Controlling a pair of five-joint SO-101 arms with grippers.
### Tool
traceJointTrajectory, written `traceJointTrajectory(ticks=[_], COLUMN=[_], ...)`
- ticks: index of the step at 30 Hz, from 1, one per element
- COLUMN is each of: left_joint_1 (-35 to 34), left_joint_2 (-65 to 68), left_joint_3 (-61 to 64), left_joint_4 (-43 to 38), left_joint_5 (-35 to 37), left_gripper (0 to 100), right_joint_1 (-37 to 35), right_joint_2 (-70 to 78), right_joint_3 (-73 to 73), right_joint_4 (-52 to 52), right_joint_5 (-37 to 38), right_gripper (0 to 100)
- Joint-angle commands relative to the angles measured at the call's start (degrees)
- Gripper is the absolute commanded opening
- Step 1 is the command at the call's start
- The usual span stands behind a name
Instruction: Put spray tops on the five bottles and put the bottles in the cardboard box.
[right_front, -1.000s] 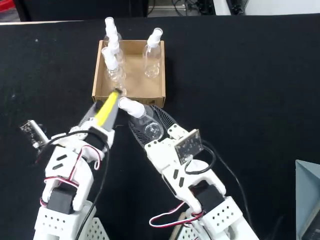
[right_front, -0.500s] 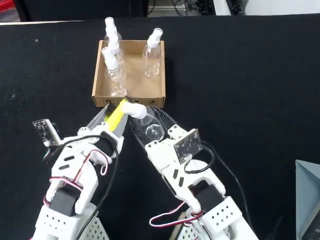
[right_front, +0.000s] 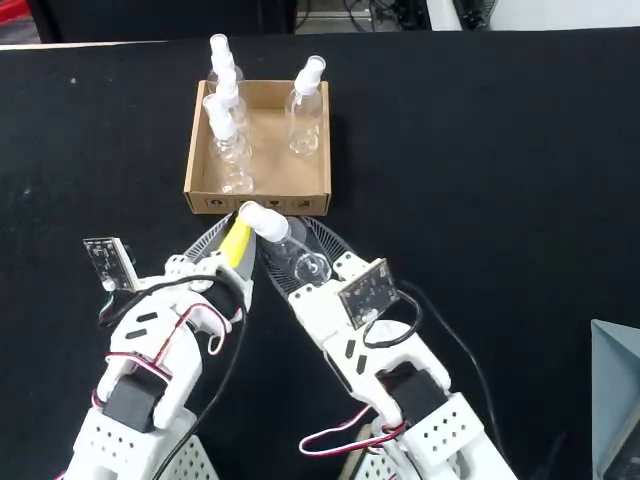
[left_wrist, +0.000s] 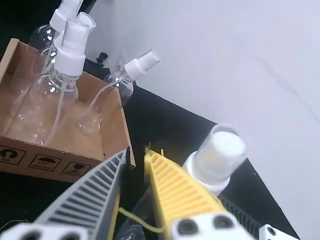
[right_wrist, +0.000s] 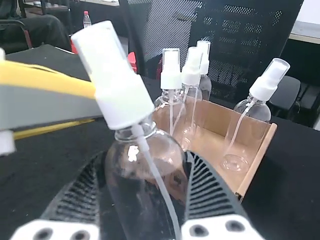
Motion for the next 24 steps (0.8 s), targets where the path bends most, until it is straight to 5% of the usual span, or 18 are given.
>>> traceJointTrajectory(ticks=[1,24], left_joint_1=[0.92,6.37], left_joint_2=[-0.97,-0.97], left_joint_3=[-1.1,-1.63], left_joint_4=[0.18,-0.26], left_joint_5=[-0.7,-13.98], left_gripper=[5,5], right_joint_1=[-0.7,-0.62], right_joint_2=[-2.24,-2.24], right_joint_3=[-0.13,-0.13], right_joint_4=[0.09,1.32], right_joint_5=[0.7,0.79], right_gripper=[1.2,1.2])
